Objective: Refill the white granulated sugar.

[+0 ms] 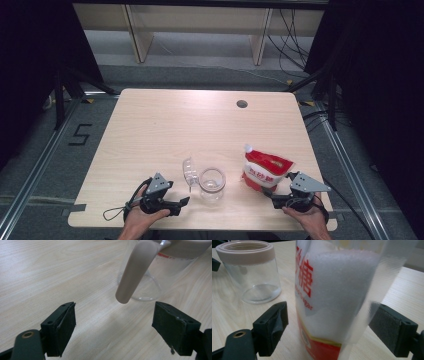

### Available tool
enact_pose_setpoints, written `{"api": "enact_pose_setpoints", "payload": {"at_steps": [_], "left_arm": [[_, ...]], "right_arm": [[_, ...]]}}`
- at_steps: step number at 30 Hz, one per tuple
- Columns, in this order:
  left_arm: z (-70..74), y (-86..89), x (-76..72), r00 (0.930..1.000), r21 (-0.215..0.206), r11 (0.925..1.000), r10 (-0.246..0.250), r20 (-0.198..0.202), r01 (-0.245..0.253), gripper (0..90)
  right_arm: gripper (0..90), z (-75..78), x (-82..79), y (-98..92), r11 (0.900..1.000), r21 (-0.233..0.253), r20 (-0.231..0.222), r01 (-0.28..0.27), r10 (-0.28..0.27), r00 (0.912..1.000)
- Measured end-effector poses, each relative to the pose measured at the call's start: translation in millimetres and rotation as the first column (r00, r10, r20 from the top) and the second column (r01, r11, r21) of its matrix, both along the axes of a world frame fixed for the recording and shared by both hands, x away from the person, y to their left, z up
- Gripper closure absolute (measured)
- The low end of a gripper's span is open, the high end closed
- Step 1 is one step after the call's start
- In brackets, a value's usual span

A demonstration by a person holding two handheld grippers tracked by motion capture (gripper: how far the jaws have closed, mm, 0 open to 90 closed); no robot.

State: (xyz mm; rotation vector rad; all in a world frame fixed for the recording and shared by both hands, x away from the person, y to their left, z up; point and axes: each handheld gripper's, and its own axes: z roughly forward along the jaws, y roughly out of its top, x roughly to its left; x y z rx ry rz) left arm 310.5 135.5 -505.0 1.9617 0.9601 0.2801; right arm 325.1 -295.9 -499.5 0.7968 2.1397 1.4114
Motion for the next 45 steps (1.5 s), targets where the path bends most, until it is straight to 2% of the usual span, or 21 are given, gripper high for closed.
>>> {"api": "enact_pose_setpoints", "payload": {"at_steps": [1,3,4,6,8,9,12,15,18,20,21,23,24,26,27,28,30,31,36,42,45], "left_arm": [[0.2,0.0,-0.1,1.0,-0.006,1.0,0.0,-0.001,0.0,18.3],[1.4,2.8,1.2,0.9998,0.03,0.9994,-0.019,0.005,0.018,18.3],[1.4,2.7,1.6,0.9998,0.035,0.9992,-0.021,0.002,0.02,18.4],[0.1,1.0,0.8,0.9999,0.019,0.9998,-0.01,0.002,0.01,18.4],[0.2,0.9,1.0,0.9999,0.008,0.9999,-0.011,0.009,0.011,18.4],[1.5,3.5,1.9,0.9996,0.043,0.9987,-0.029,0.006,0.029,18.4],[-0.1,1.8,1.0,1.0,0.01,0.9999,-0.007,0.006,0.007,18.4],[0.8,3.5,1.7,0.9997,0.036,0.9991,-0.024,0.006,0.023,18.4],[0.1,0.8,0.6,1.0,0.007,1.0,-0.008,0.006,0.008,18.4],[0.1,1.6,1.2,0.9999,0.022,0.9997,-0.012,0.009,0.012,18.4],[0.1,1.8,0.9,0.9999,0.023,0.9997,-0.011,0.006,0.011,18.4],[0.1,1.4,0.8,0.9999,0.008,0.9999,-0.01,0.009,0.009,18.4],[1.1,3.3,1.6,0.9997,0.033,0.9992,-0.024,0.009,0.024,18.4],[0.1,1.9,1.1,0.9999,0.024,0.9996,-0.013,0.009,0.012,18.4],[0.2,1.7,0.5,0.9999,0.022,0.9997,-0.009,0.005,0.009,18.4],[0.5,0.9,0.4,1.0,0.008,0.9999,-0.008,0.001,0.008,18.4],[0.5,0.8,0.9,0.9999,0.015,0.9998,-0.009,0.008,0.009,18.4],[0.4,1.6,1.0,0.9999,0.023,0.9996,-0.014,0.001,0.014,18.4],[0.4,0.7,0.8,0.9999,0.01,0.9999,-0.009,0.004,0.009,18.4],[0.1,0.7,0.7,0.9999,0.011,0.9999,-0.01,0.005,0.01,18.4],[0.6,1.0,0.7,0.9998,0.014,0.9998,-0.017,0.005,0.017,18.4]], "right_arm": [[17.1,-0.7,1.4,0.3,1.0,-0.006,0.01,-0.005,0.005,0.9999],[17.3,-0.8,0.6,1.8,1.0,-0.016,0.008,0.016,-0.016,0.9998],[17.2,-1.0,1.9,2.0,1.0,-0.023,0.031,0.011,-0.01,0.9995],[15.9,-2.2,2.5,4.2,1.0,-0.002,0.012,0.011,-0.011,0.9999],[15.7,-2.4,5.7,3.3,1.0,-0.016,0.04,0.0,0.001,0.9992],[15.7,-2.5,5.9,3.5,1.0,-0.018,0.043,-0.002,0.003,0.9991],[15.8,-3.0,6.1,5.2,1.0,-0.013,0.04,-0.007,0.008,0.9992],[15.6,-4.5,7.8,6.2,1.0,0.006,0.032,-0.011,0.011,0.9994],[16.0,-6.3,11.1,6.3,0.999,0.022,0.036,-0.028,0.027,0.999],[15.9,-7.5,12.6,6.1,0.999,0.046,0.035,-0.023,0.022,0.9991],[15.8,-7.6,12.7,5.1,0.999,0.042,0.016,-0.021,0.021,0.9997],[16.2,-8.2,14.1,5.8,0.999,0.037,0.03,-0.016,0.015,0.9994],[16.3,-9.0,15.2,6.5,0.999,0.045,0.04,-0.018,0.016,0.9991],[17.0,-10.2,17.5,7.0,0.998,0.051,0.047,-0.041,0.038,0.9982],[17.7,-10.2,17.2,6.1,1.0,0.027,0.046,-0.017,0.015,0.9988],[18.6,-10.4,16.1,6.7,0.999,0.031,0.02,-0.011,0.011,0.9997],[19.1,-11.0,17.6,7.3,0.999,0.05,0.044,-0.014,0.011,0.999],[19.1,-10.7,17.5,6.4,0.999,0.036,0.006,-0.015,0.015,0.9999],[21.6,-11.9,19.6,7.5,0.999,0.04,0.029,-0.036,0.035,0.999],[22.8,-13.5,18.7,9.4,0.998,0.053,-0.011,-0.038,0.039,0.9992],[24.1,-14.2,20.8,9.2,0.998,0.039,0.01,-0.046,0.045,0.9989]]}}
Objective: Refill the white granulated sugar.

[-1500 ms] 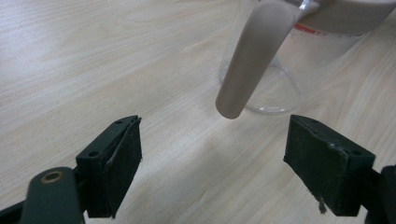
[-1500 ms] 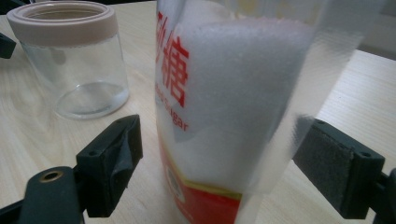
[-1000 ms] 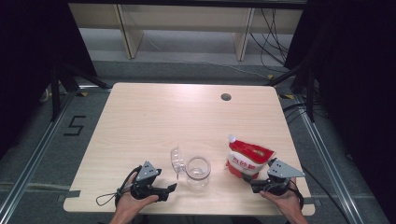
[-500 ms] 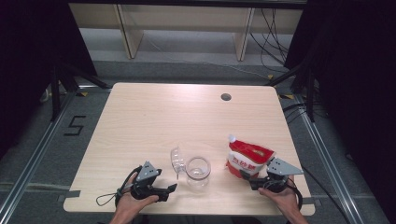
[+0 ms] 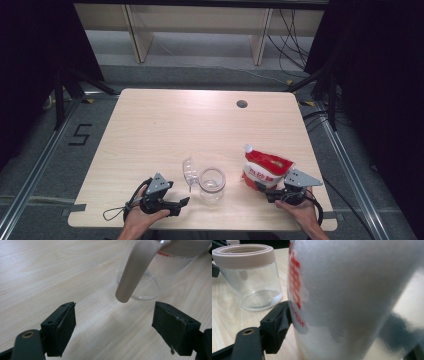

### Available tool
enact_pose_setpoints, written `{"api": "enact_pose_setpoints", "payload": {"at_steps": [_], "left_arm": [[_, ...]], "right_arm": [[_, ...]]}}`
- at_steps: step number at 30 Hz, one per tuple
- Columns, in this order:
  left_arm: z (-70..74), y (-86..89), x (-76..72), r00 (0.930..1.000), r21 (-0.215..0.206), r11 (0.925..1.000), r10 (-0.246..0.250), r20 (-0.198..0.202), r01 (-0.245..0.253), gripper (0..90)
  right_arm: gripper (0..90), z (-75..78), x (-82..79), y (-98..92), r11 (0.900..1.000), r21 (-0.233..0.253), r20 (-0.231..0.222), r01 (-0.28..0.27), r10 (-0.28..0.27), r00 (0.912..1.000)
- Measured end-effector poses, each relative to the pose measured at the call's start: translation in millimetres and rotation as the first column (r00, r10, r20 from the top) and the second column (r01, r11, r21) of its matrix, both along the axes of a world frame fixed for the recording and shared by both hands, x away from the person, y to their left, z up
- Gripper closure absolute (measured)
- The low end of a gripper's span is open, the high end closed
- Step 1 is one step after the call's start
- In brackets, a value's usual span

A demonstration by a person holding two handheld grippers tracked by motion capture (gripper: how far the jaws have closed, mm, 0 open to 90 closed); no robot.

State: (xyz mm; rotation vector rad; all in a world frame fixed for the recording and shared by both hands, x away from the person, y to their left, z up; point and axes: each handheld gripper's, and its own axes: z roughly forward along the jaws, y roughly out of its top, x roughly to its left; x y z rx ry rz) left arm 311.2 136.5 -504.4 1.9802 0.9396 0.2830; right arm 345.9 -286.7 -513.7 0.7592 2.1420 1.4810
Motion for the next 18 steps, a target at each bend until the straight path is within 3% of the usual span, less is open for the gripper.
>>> {"api": "enact_pose_setpoints", "payload": {"at_steps": [3,4,5,8,11,15,18], "left_arm": [[-1.3,-1.2,-0.5,0.9999,-0.011,0.9999,0.011,-0.002,-0.012,18.4],[-0.5,0.6,-0.5,1.0,0.011,0.9999,-0.003,-0.005,0.003,18.4],[-0.7,-1.2,-1.0,0.9999,-0.005,0.9999,0.012,-0.003,-0.012,18.4],[-1.4,-1.5,-0.6,0.9999,-0.006,0.9999,0.011,-0.003,-0.011,18.4],[-0.3,0.0,-0.4,1.0,0.014,0.9999,-0.002,-0.003,0.002,18.4],[-1.3,-2.1,-1.3,0.9999,-0.01,0.9999,0.013,0.0,-0.013,18.4],[-1.6,-1.3,-0.3,1.0,0.001,1.0,0.001,-0.008,-0.001,18.4]], "right_arm": [[24.6,-0.1,-0.3,0.1,1.0,0.004,0.004,0.005,-0.005,1.0],[25.9,-0.1,0.4,0.2,1.0,0.006,0.012,-0.003,0.003,0.9999],[25.9,-0.1,0.4,0.2,1.0,0.006,0.012,-0.003,0.003,0.9999],[28.5,-0.3,-0.9,1.9,0.999,0.032,-0.025,-0.023,0.024,0.9994],[31.8,-0.5,0.6,1.3,0.999,0.011,-0.016,-0.037,0.038,0.9992],[36.0,-0.6,1.4,1.1,0.999,0.017,-0.001,-0.047,0.047,0.9989],[37.1,0.3,0.3,0.9,0.999,0.023,-0.023,-0.048,0.049,0.9985]]}}
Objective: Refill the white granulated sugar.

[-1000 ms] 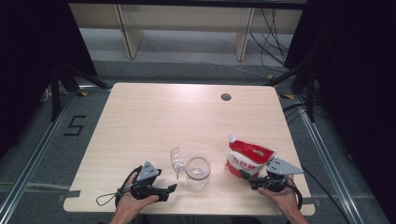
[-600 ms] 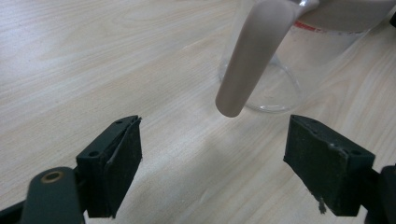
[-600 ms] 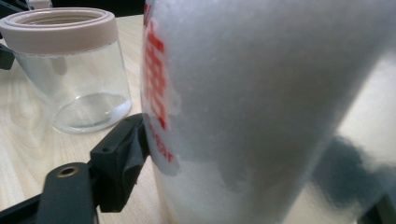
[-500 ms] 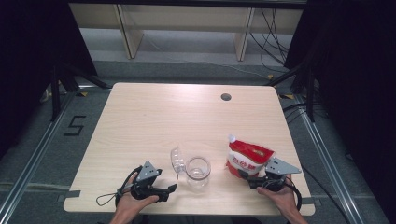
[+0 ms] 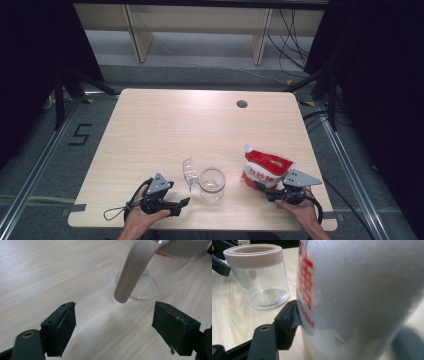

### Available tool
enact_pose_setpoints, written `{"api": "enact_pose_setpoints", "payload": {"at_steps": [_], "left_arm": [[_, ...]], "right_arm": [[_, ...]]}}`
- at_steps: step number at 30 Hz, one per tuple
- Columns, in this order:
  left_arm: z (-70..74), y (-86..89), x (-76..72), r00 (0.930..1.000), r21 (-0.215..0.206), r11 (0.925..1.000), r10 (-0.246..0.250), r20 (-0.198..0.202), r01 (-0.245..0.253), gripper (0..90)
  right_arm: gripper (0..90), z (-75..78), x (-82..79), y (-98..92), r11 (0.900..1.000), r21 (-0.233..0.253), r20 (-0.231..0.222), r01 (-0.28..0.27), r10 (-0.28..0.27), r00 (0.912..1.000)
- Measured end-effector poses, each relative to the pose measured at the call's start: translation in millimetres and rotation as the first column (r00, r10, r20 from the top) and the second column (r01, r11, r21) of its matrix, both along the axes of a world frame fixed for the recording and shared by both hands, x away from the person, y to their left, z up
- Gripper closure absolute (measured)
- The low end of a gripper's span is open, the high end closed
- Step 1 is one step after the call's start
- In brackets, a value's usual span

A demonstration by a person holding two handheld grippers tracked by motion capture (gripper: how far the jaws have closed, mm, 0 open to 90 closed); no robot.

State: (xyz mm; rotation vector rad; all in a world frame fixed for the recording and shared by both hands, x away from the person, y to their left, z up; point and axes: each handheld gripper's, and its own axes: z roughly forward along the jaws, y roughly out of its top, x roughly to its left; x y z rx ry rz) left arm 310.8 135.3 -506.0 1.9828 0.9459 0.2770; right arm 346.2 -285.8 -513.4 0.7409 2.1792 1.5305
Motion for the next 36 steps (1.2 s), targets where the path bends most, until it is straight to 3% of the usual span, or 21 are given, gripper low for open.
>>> {"api": "enact_pose_setpoints", "payload": {"at_steps": [1,3,4,6,7,8,9,11,14,15,16,17,19,20,21,23,27,28,30,35,36], "left_arm": [[-0.1,-0.2,-0.3,1.0,-0.002,1.0,0.0,0.0,0.0,18.4],[0.3,0.1,0.0,1.0,0.005,1.0,0.001,0.0,-0.001,18.5],[0.0,-1.0,-0.3,1.0,-0.01,0.9999,0.005,0.0,-0.005,18.5],[0.6,1.5,0.1,0.9998,0.021,0.9996,-0.018,0.002,0.018,18.4],[0.7,1.4,0.2,0.9999,0.021,0.9996,-0.016,0.006,0.016,18.4],[-0.1,-1.2,-0.5,1.0,-0.012,0.9999,0.006,-0.002,-0.006,18.4],[-0.1,-1.2,-0.5,1.0,-0.012,0.9999,0.006,-0.002,-0.006,18.5],[0.4,1.2,0.1,0.9998,0.021,0.9996,-0.018,0.001,0.018,18.5],[0.5,-0.7,-0.8,1.0,-0.002,1.0,0.005,0.006,-0.005,18.5],[0.1,-0.7,-0.3,1.0,-0.006,1.0,0.002,-0.001,-0.002,18.5],[0.7,2.1,-0.2,1.0,0.02,0.9998,-0.009,0.001,0.009,18.5],[0.7,2.1,-0.2,1.0,0.02,0.9998,-0.009,0.001,0.009,18.5],[1.1,1.3,-0.5,1.0,-0.012,0.9999,0.007,-0.003,-0.007,18.6],[0.9,1.5,-0.2,1.0,-0.013,0.9999,0.01,0.0,-0.01,18.6],[1.1,3.7,0.7,0.9999,0.014,0.9999,-0.009,0.01,0.009,18.5],[0.2,1.9,-0.5,1.0,-0.004,0.9999,0.009,0.0,-0.009,18.6],[-0.1,0.8,-1.0,0.9999,-0.013,0.9999,0.011,0.003,-0.011,18.6],[0.4,1.4,-0.8,1.0,-0.016,0.9999,0.007,0.003,-0.007,18.6],[0.5,1.6,-0.6,1.0,-0.013,0.9999,0.009,0.002,-0.009,18.7],[0.4,1.6,-0.7,1.0,-0.014,0.9999,0.006,0.005,-0.006,18.9],[-0.2,1.3,-0.9,1.0,-0.014,0.9999,0.01,0.001,-0.01,18.9]], "right_arm": [[37.2,0.0,-0.2,0.6,1.0,0.003,-0.022,-0.013,0.013,0.9997],[37.0,-1.0,3.3,0.9,1.0,-0.012,-0.01,-0.024,0.024,0.9997],[37.5,-0.5,2.3,1.2,1.0,0.004,-0.024,-0.029,0.029,0.9993],[37.9,-0.3,3.2,0.1,1.0,-0.018,-0.003,-0.014,0.014,0.9999],[38.1,0.0,1.8,0.8,1.0,-0.003,-0.019,-0.019,0.019,0.9996],[38.3,-0.7,3.7,0.9,1.0,-0.015,-0.007,-0.026,0.026,0.9996],[38.3,-0.7,3.7,0.9,1.0,-0.015,-0.007,-0.026,0.026,0.9996],[39.5,-0.8,3.6,1.0,0.999,-0.021,-0.014,-0.024,0.023,0.9996],[42.2,0.1,1.2,0.6,1.0,-0.022,-0.02,-0.003,0.003,0.9998],[42.6,0.3,-2.1,1.9,1.0,-0.011,-0.053,0.008,-0.009,0.9985],[43.2,0.4,-1.6,3.4,1.0,0.003,-0.036,0.003,-0.003,0.9994],[43.2,0.4,-1.6,3.4,1.0,0.003,-0.036,0.003,-0.003,0.9994],[43.7,1.1,-1.5,3.5,1.0,-0.004,-0.027,0.014,-0.014,0.9996],[44.0,1.0,-1.7,3.6,0.999,-0.023,-0.029,0.024,-0.025,0.9993],[44.1,1.7,-2.8,3.8,0.999,-0.024,-0.029,0.035,-0.036,0.9989],[44.4,1.8,-2.6,4.6,0.999,-0.02,-0.019,0.035,-0.036,0.9992],[44.8,3.0,-6.4,6.1,0.998,-0.02,-0.054,0.055,-0.056,0.997],[45.0,3.7,-4.8,4.8,0.999,-0.009,-0.019,0.043,-0.043,0.9989],[45.2,3.6,-4.6,4.9,0.999,-0.017,-0.007,0.047,-0.047,0.9989],[45.3,4.3,-5.7,5.9,0.999,-0.019,-0.035,0.029,-0.03,0.9989],[45.3,3.9,-5.1,6.0,0.999,-0.018,-0.019,0.035,-0.035,0.9992]]}}
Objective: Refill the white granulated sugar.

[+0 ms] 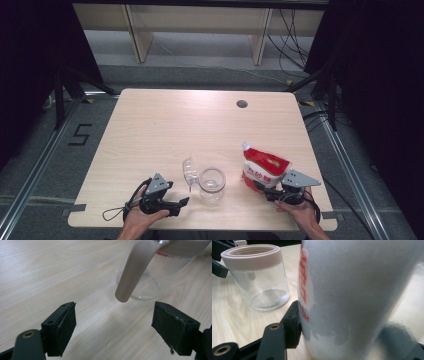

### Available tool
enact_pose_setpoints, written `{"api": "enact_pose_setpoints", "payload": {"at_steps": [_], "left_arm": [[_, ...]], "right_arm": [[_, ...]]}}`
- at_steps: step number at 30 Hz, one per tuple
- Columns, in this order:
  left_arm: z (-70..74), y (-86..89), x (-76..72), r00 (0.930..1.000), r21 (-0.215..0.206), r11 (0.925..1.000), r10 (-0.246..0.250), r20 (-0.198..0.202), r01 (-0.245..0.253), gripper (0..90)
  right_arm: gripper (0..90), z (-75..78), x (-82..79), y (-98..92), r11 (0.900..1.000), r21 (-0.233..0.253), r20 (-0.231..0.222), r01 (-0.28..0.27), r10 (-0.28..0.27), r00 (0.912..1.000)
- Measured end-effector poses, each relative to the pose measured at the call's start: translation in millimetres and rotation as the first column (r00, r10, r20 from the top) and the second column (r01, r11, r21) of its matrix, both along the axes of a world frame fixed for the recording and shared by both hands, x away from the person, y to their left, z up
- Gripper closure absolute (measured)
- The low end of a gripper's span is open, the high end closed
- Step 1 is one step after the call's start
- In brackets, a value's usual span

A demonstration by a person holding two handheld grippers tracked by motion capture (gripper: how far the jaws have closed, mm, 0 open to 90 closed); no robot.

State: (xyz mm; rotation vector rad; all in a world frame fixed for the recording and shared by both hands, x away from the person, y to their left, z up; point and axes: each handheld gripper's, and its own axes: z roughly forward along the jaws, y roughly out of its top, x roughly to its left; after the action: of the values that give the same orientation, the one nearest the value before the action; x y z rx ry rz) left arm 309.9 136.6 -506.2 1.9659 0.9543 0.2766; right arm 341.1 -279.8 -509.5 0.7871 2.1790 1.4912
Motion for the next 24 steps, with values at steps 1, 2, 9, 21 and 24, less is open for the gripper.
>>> {"api": "enact_pose_setpoints", "payload": {"at_steps": [1,2,9,21,24], "left_arm": [[0.0,0.0,0.0,1.0,0.0,1.0,0.0,0.0,0.0,18.9],[0.9,0.4,-0.3,1.0,0.004,1.0,-0.005,0.001,0.005,18.9],[0.9,0.2,-0.3,1.0,0.006,1.0,-0.005,0.0,0.005,18.9],[1.4,1.4,-0.2,0.9998,0.033,0.9993,-0.02,-0.003,0.02,18.9],[1.4,1.4,0.0,0.9997,0.033,0.9991,-0.024,-0.001,0.024,18.9]], "right_arm": [[45.3,0.0,0.0,0.0,1.0,0.0,0.0,0.0,0.0,1.0],[45.3,-0.3,-0.5,-0.1,1.0,-0.01,-0.018,0.008,-0.008,0.9998],[44.4,-2.6,1.5,-0.5,1.0,0.009,-0.022,-0.018,0.018,0.9996],[39.2,-5.9,5.8,0.4,0.996,0.084,0.017,-0.037,0.035,0.9992],[39.6,-6.1,5.1,1.1,0.995,0.096,0.021,-0.024,0.023,0.9995]]}}
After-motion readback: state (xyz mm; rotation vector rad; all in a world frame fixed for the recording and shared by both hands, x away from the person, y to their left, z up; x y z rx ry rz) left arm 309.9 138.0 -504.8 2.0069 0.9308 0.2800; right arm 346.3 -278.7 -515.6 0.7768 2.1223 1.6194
